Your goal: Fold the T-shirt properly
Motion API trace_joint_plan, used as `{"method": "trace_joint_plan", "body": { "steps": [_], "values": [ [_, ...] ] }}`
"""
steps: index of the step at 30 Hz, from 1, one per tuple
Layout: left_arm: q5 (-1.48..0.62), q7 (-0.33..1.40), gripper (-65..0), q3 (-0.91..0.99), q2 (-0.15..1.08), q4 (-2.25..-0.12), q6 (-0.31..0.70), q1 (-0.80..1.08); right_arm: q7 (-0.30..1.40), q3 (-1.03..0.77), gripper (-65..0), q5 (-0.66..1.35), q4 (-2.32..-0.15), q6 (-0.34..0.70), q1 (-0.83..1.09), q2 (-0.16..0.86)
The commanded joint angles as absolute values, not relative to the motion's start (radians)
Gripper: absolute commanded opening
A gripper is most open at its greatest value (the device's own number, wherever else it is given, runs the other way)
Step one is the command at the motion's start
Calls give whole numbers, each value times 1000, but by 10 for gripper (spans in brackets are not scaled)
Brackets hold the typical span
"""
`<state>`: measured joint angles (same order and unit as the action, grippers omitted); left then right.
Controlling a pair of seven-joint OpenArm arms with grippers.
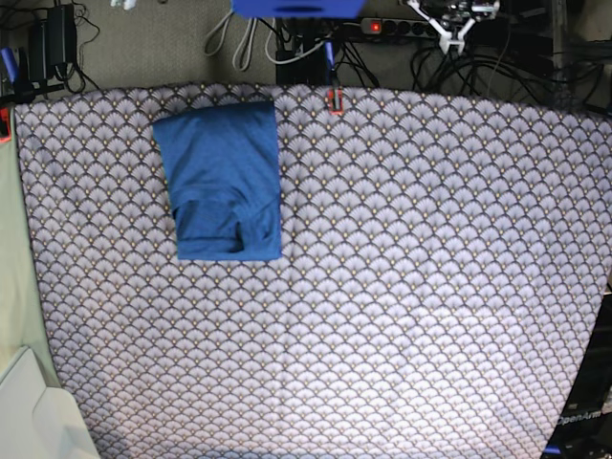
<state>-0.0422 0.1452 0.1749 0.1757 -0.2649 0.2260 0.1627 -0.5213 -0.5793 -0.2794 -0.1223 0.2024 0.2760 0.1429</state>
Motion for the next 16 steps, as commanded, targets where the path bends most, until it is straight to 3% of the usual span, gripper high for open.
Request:
{"method": "trace_joint_plan", "body": {
  "steps": [1,4,7,10,16],
  "values": [
    [-41,148,-648,176,171,-251,200,163,-530,-581,-648,-311,-119,131,277,150],
    [-41,113,-648,176,154,-236,97,170,-506,-582,-648,-423,-102,-42,266,140],
    [-35,53,-648,168,120,-179,-39,165,-495,-582,-648,-455,-99,-147,266,137],
    [-33,1,-648,166,84,-153,-136,162,-495,-582,-648,-455,-97,-162,265,134],
    [-41,-10,-648,94,68,-142,-156,130,-495,-581,-648,-458,-96,-162,255,108]
  ]
}}
